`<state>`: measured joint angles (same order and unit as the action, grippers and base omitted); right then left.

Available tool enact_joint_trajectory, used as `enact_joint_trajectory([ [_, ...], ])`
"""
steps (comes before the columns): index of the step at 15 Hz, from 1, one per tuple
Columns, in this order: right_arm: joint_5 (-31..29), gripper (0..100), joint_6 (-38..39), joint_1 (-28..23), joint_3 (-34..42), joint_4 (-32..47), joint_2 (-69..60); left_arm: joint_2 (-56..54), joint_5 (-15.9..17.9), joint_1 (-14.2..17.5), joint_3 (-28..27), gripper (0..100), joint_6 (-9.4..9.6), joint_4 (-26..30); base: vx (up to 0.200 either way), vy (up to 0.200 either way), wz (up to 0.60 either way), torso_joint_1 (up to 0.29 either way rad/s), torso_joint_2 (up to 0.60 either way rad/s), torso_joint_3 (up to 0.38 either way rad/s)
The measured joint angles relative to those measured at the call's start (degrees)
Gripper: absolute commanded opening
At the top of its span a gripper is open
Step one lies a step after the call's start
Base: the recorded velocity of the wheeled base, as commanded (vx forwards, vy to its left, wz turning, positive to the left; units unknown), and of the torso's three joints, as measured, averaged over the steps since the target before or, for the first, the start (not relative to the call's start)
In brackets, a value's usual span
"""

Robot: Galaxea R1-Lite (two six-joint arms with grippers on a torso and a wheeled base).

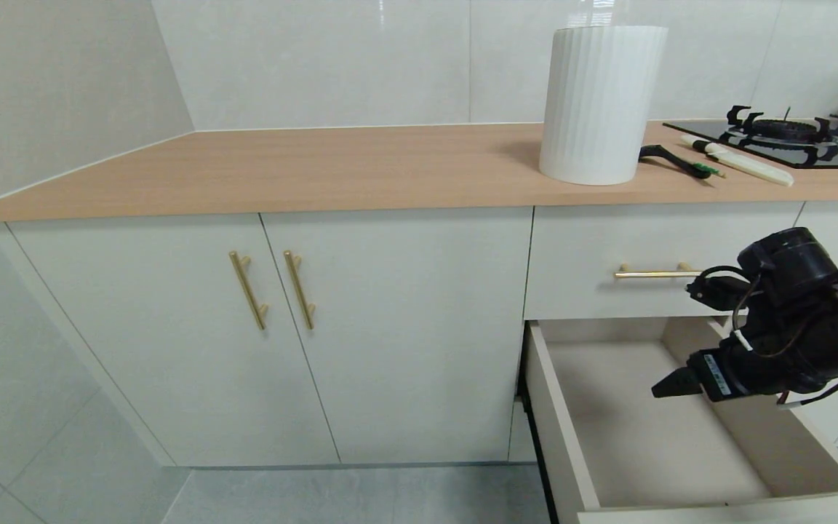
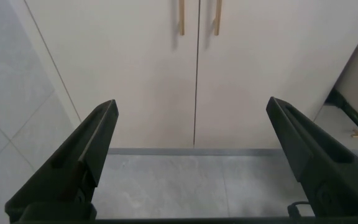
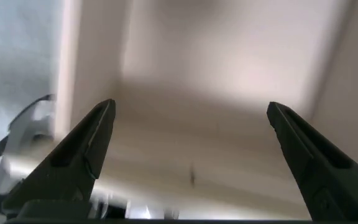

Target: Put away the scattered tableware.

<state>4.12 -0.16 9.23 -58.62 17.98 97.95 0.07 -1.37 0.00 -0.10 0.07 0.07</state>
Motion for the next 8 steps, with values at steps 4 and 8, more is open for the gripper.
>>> enact_joint_trajectory([
  [4, -1.11, 100, -0.13, 1.24, 0.59, 1.69, -0.33, 0.0, -0.02, 0.0, 0.0, 100, 0.02, 0.0, 0.0, 0.0, 0.0, 0.0, 0.0, 0.0],
  [8, -1.52, 100, 0.02, 1.55, 0.33, 1.63, -0.51, 0.0, -0.02, 0.0, 0.0, 100, 0.0, 0.0, 0.0, 0.0, 0.0, 0.0, 0.0, 0.0],
])
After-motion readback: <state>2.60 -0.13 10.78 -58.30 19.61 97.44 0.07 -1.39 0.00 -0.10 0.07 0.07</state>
